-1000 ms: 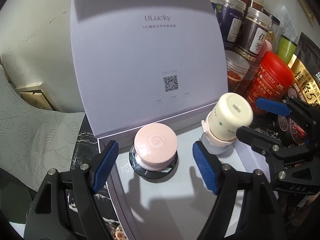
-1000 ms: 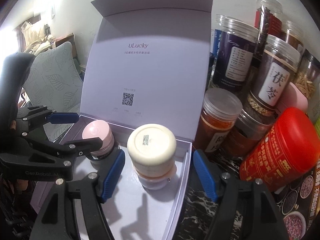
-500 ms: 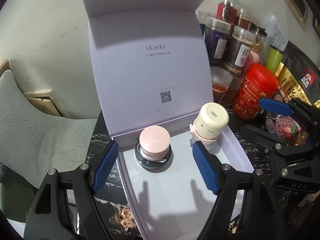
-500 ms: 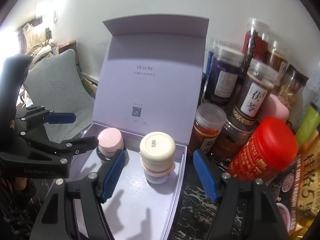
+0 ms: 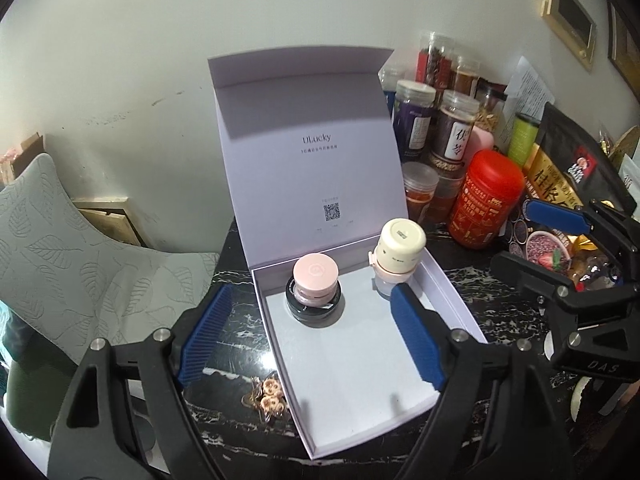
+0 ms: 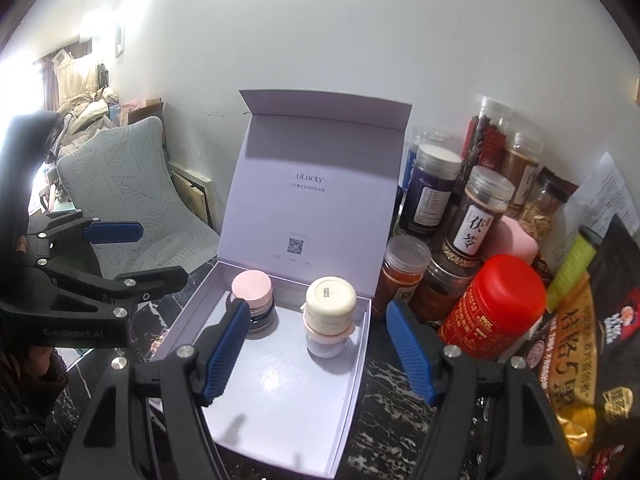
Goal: Organize objects
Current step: 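Withdraw both tools from the box toward the bear hair clips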
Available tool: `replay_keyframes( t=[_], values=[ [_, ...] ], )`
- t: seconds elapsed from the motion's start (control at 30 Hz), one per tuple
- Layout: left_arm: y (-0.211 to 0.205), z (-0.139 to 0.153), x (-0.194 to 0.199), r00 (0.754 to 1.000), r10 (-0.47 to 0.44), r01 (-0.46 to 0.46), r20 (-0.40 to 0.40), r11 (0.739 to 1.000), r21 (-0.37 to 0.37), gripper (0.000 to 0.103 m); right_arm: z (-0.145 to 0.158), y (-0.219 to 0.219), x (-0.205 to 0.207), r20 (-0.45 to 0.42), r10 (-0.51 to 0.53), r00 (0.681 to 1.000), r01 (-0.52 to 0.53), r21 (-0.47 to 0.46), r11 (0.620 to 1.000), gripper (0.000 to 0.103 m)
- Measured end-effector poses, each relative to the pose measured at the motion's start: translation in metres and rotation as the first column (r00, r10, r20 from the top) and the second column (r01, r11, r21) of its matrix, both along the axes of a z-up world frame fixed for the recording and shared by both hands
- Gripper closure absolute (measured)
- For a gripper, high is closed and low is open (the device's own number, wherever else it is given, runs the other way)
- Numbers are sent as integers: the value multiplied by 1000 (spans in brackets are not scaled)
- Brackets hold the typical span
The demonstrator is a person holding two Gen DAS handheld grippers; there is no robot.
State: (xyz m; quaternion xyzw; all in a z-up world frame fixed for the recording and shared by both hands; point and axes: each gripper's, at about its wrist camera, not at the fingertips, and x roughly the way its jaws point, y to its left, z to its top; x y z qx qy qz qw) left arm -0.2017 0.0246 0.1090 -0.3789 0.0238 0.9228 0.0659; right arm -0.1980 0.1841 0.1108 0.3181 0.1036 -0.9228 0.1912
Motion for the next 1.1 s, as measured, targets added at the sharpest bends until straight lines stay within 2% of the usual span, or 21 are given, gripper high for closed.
replay_keyframes(
  t=[0.53, 1.1],
  values=[
    [-8, 20, 56, 999, 17, -18, -42, 1000, -16, 15, 18, 0, 58, -34, -10, 999, 10, -6, 1000, 23],
    [-8, 7, 95, 1000, 9, -9, -29, 1000, -25, 14, 2, 3, 102, -10, -25, 1000, 25, -13, 1000, 21]
  ],
)
